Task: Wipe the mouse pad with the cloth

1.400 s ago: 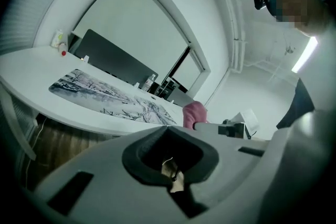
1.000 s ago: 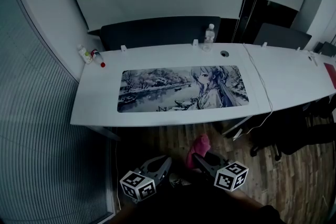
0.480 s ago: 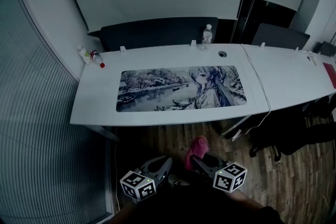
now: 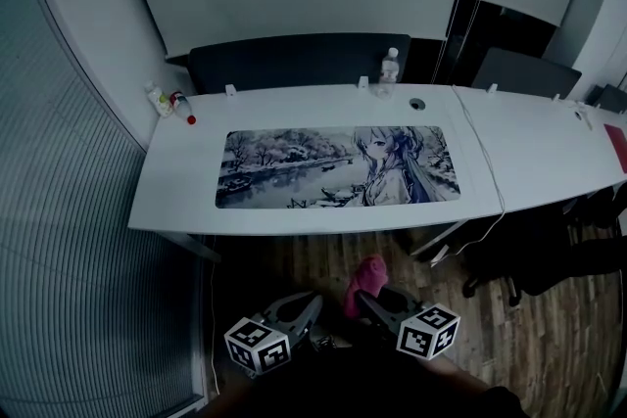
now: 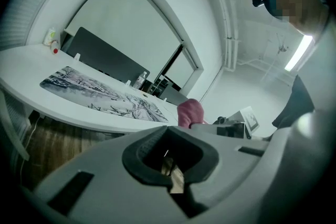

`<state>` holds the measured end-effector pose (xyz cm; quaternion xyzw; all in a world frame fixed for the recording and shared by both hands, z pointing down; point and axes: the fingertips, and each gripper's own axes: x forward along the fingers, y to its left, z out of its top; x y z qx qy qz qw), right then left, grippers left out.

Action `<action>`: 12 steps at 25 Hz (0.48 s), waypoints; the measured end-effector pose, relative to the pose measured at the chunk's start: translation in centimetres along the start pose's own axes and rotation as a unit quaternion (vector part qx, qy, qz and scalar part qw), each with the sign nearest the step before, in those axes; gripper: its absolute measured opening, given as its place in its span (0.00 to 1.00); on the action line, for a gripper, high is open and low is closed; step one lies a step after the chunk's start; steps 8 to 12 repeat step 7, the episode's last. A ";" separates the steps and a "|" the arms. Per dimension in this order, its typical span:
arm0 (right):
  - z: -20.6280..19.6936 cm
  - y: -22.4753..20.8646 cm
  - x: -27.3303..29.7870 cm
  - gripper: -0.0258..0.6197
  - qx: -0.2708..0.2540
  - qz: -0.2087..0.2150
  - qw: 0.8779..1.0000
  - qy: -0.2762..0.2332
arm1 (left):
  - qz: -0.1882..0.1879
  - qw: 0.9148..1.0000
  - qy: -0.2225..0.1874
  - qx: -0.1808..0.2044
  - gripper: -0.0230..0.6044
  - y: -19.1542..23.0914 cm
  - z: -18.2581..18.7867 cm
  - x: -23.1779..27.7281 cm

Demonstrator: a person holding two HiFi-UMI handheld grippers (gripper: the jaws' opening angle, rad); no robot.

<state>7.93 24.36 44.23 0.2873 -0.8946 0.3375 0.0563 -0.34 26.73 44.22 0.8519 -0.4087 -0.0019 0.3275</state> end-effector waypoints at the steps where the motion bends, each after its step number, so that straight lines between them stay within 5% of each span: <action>1: 0.0 -0.1 0.0 0.21 0.000 -0.001 1.000 0.002 | -0.002 1.000 0.002 -0.002 0.05 0.0 -0.1 0.1; 12: -0.5 -0.4 0.8 0.21 -0.004 -0.003 1.000 0.008 | -0.008 1.000 0.009 -0.003 0.05 0.5 -0.4 0.5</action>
